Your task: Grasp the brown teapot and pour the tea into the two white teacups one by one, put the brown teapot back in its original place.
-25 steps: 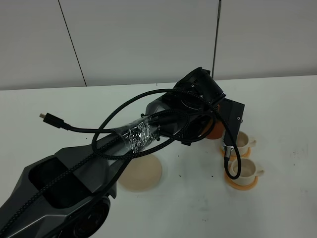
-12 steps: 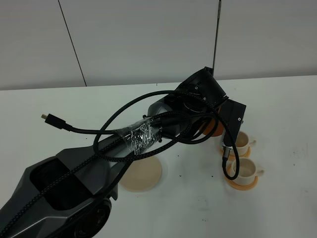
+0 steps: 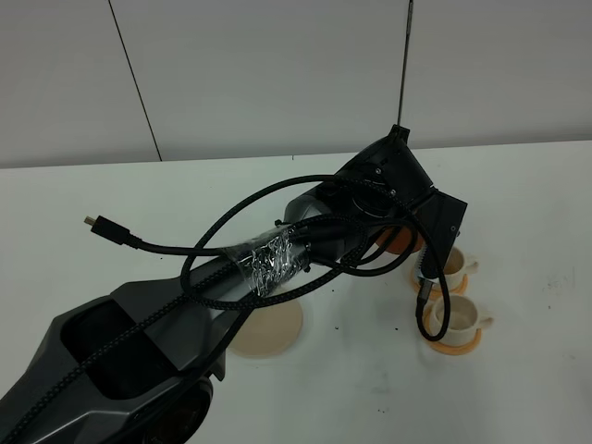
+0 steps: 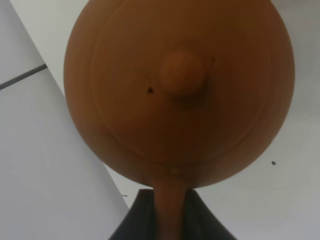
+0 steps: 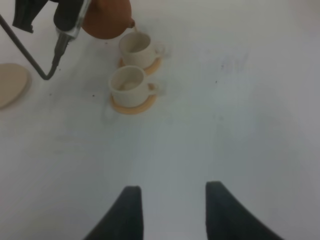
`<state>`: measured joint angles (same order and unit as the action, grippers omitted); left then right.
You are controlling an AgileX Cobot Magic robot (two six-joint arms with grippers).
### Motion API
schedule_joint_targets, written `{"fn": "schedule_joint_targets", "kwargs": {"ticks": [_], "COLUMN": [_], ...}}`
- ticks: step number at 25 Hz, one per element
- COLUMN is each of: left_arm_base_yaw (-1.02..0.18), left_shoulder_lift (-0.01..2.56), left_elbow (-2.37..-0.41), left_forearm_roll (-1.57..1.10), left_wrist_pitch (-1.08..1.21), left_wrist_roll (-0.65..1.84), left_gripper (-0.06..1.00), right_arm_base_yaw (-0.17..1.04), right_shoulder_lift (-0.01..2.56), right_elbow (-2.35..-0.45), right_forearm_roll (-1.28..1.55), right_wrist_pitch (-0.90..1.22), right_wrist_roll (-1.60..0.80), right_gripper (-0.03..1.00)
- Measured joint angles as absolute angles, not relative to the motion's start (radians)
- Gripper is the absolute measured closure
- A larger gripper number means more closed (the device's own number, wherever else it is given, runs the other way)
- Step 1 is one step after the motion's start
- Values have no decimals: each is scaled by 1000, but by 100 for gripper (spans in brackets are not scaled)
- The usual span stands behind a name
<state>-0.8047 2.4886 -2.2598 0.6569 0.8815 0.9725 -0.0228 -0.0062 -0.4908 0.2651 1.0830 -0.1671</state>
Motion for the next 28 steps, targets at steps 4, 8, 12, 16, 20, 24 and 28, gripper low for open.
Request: {"fn": "schedule_joint_targets", "kwargs": {"ticks": [4, 8, 12, 16, 20, 24, 28], "left_arm_base_yaw": [-811, -812, -820, -822, -822, -827, -829], "left_shoulder_lift": [2489, 2489, 2489, 2489, 2489, 2489, 2489], "left_elbow": [-2260, -2260, -2260, -2260, -2260, -2260, -2260], "left_forearm_roll": [681, 688, 714, 716, 719, 733, 735], "left_wrist_pitch": [889, 895, 903, 904, 904, 905, 905], "left_wrist_roll": [987, 989, 992, 995, 995, 997, 999], "left_gripper": [78, 78, 78, 78, 78, 78, 78], "right_arm_base_yaw": [-23, -23, -23, -23, -23, -23, -23], "right_shoulder_lift": [-6, -6, -6, -6, -6, -6, -6], "right_elbow": [-491, -491, -491, -491, -491, -491, -491], "right_forearm_roll": [265, 265, 265, 265, 265, 265, 265], "right_wrist_pitch": [1083, 1083, 1083, 1083, 1083, 1083, 1083], "right_wrist_roll": [-167, -167, -166, -166, -166, -167, -167], "right_gripper": [67, 67, 67, 67, 67, 67, 67]}}
